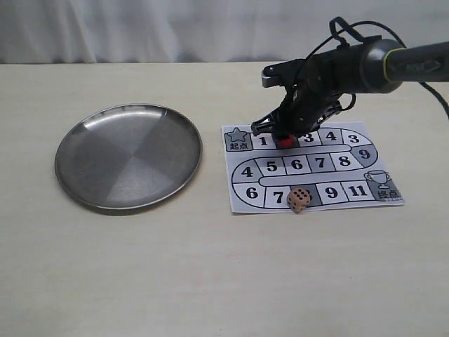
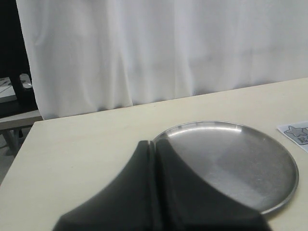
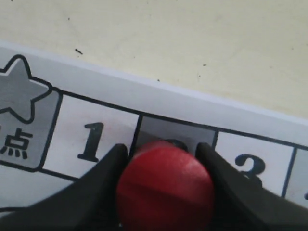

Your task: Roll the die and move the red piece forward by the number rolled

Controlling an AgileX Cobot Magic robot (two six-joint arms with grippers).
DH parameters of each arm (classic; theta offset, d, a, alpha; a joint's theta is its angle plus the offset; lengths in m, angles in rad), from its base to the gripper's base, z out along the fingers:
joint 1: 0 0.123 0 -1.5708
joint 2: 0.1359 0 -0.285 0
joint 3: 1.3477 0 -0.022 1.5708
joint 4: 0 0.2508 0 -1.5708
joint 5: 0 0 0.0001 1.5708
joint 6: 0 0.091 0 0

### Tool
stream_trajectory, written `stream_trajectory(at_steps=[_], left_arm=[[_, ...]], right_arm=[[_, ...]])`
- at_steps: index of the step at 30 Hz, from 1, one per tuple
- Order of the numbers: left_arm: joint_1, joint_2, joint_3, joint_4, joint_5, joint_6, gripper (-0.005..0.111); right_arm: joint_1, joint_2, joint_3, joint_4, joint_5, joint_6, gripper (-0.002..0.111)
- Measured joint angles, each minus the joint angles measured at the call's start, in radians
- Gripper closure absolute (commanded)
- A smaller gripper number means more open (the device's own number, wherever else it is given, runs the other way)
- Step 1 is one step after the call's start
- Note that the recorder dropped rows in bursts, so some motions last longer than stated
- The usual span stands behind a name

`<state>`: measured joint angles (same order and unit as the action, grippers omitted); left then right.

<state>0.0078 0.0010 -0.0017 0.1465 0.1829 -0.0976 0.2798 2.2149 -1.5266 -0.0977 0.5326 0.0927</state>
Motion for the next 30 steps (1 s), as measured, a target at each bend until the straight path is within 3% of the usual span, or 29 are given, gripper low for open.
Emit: stream_trajectory(at_steps=[12, 30], left_arm=[[0.0, 0.0, 0.0, 0.0, 0.0, 0.0, 0.107], [0.0, 0.0, 0.0, 0.0, 0.0, 0.0, 0.107]], right_arm=[[-0.052, -0.212, -0.021, -0.03, 0.034, 0.0, 0.104], [-0.108, -0.011, 0.06, -0.001, -0.057, 0.002, 0.104]])
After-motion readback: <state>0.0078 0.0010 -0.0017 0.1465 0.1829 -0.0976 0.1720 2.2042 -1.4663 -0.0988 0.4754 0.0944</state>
